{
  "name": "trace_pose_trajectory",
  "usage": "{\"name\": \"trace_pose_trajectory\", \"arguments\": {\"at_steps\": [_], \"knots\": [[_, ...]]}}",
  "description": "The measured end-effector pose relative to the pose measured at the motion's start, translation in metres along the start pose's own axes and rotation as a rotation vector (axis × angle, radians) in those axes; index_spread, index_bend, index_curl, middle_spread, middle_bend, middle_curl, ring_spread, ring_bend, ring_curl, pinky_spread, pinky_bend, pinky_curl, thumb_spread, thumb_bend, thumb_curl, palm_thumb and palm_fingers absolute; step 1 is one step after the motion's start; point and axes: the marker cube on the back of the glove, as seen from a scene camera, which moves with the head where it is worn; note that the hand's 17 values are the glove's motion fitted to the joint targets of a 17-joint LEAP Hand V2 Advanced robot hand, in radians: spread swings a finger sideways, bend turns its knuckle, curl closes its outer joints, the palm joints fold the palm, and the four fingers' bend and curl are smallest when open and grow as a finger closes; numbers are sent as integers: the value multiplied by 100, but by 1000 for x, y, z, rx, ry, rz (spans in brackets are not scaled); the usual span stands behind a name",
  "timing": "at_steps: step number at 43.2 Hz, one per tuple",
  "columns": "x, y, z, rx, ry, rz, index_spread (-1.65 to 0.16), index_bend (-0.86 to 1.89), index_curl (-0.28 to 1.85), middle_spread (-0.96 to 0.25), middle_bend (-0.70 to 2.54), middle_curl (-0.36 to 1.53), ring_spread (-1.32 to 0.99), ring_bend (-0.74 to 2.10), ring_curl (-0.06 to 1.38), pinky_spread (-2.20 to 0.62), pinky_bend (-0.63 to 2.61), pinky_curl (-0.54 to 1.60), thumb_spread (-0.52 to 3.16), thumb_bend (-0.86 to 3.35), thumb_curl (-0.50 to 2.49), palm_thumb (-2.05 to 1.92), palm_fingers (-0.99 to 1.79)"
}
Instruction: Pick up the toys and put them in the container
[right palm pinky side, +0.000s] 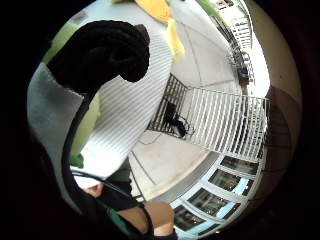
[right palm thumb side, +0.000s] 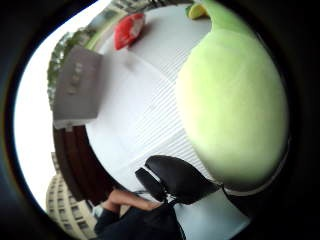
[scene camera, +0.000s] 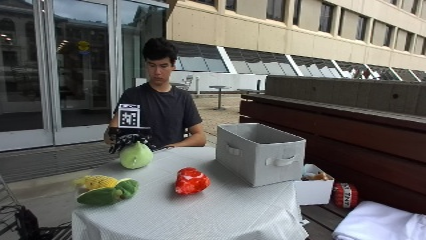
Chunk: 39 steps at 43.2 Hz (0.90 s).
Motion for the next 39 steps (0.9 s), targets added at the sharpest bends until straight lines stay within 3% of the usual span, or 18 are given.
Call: {"name": "trace_pose_trajectory", "arguments": {"at_steps": [4,9,11,14,15,16,18,22,23,31,39], "knots": [[3,-1,11,-5,3,-10,-28,-4,11,-2,12,30,-4,42,31,0,151,39,94,0,19,4,-24],[3,14,18,-204,3,-3,-28,-2,8,-1,13,29,-2,48,33,-2,158,40,99,3,23,14,-25],[0,7,27,-107,-7,-7,-28,-3,7,-1,13,29,-2,54,35,-2,159,40,102,7,24,21,-24],[-6,-7,41,200,-13,-40,-28,-6,4,0,20,31,-3,72,39,-3,155,39,107,20,29,43,-13],[-8,-4,42,217,-1,-38,-28,-6,3,0,21,32,-4,75,40,-4,155,39,108,21,30,46,-13],[-10,2,39,173,18,-23,-29,-7,2,-2,32,35,-9,90,44,-10,151,37,114,31,34,60,12],[-14,15,30,42,62,16,-31,-7,-2,-6,44,38,-18,101,44,-21,151,35,109,38,39,73,34],[-17,19,19,-25,94,31,-33,-2,-2,-14,54,42,-30,116,48,-32,146,33,96,43,45,85,46],[-18,19,17,-21,91,27,-34,14,2,-18,60,44,-32,125,51,-36,139,31,92,50,49,94,73],[-13,-19,-6,219,-2,-41,-35,34,9,-30,65,48,-39,121,50,-44,111,27,51,41,55,89,95],[-15,-21,-60,122,-3,-1,-34,48,16,-37,60,51,-41,112,48,-46,103,28,38,30,59,77,104]]}}
